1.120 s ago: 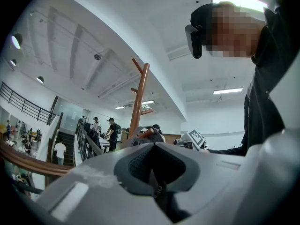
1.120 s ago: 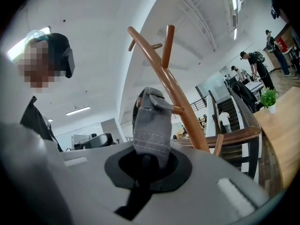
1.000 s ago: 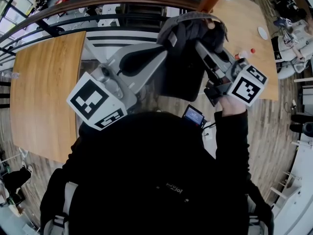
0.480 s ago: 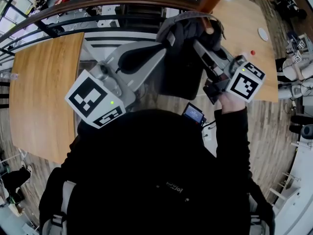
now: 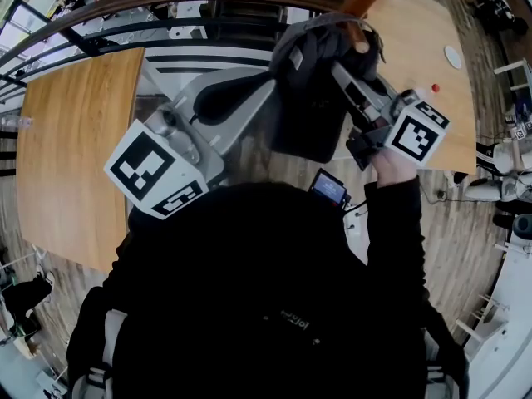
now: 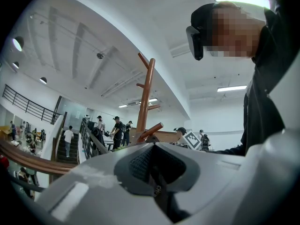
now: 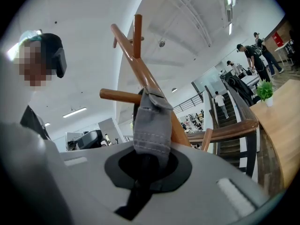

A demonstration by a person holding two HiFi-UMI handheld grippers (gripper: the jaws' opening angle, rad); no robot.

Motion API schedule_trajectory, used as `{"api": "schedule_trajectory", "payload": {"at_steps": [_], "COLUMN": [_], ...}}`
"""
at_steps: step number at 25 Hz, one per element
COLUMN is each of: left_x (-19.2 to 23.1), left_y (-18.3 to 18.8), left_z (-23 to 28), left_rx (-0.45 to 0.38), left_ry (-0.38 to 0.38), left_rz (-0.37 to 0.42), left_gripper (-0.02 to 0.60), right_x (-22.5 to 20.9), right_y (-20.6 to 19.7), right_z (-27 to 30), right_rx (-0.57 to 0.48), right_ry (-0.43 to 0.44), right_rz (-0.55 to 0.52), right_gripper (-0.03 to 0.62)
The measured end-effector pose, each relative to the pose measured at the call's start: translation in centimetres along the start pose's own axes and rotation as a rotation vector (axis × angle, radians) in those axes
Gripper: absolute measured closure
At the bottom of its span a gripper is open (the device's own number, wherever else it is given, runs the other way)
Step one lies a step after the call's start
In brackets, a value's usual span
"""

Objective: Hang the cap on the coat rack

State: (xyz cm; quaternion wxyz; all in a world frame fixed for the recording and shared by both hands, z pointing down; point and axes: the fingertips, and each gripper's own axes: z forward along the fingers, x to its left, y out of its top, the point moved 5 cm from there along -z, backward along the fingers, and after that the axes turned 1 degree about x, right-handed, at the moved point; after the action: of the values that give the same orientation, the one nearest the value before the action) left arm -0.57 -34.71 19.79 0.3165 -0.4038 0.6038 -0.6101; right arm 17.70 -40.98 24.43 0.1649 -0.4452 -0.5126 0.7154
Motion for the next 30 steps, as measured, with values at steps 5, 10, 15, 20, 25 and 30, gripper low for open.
{"api": "schedule_trajectory", "payload": {"at_steps": [5,10,15,20,25,30], "left_x": [0.0,-0.1,-0.5,-0.8,-0.5,-0.8], "left_y": [-0.1,-0.2,-0.7,-1.3,-1.7,-2.6], "left_z": [-0.1,0.0,-0.2,0.1,-0.1,-0.8], "left_rx": [0.007,0.005,0.009,0.023,0.042,0.057], "left_ry": [0.009,0.012,0.011,0.010,0.007,-0.002], "left_rz": [-0.014,-0.020,-0.026,-0.038,-0.062,-0.086], "left_gripper": [0.578,0.578,0.578,0.578,0.578,0.578], "right_x": [-0.7,-0.8,-0.9,-1.2,-1.3,-0.9], "right_y": [-0.4,-0.7,-1.3,-1.5,-1.7,-2.9], "right_z": [0.0,0.2,0.1,-0.1,0.1,-0.3], "right_rx": [0.015,0.013,0.017,0.011,0.000,0.008], "right_ry": [-0.026,0.006,-0.011,-0.047,-0.075,-0.129], "right_rz": [0.009,0.024,0.022,-0.004,-0.008,-0.019], "right_gripper": [0.579,0.579,0.579,0.536,0.391,0.351]}}
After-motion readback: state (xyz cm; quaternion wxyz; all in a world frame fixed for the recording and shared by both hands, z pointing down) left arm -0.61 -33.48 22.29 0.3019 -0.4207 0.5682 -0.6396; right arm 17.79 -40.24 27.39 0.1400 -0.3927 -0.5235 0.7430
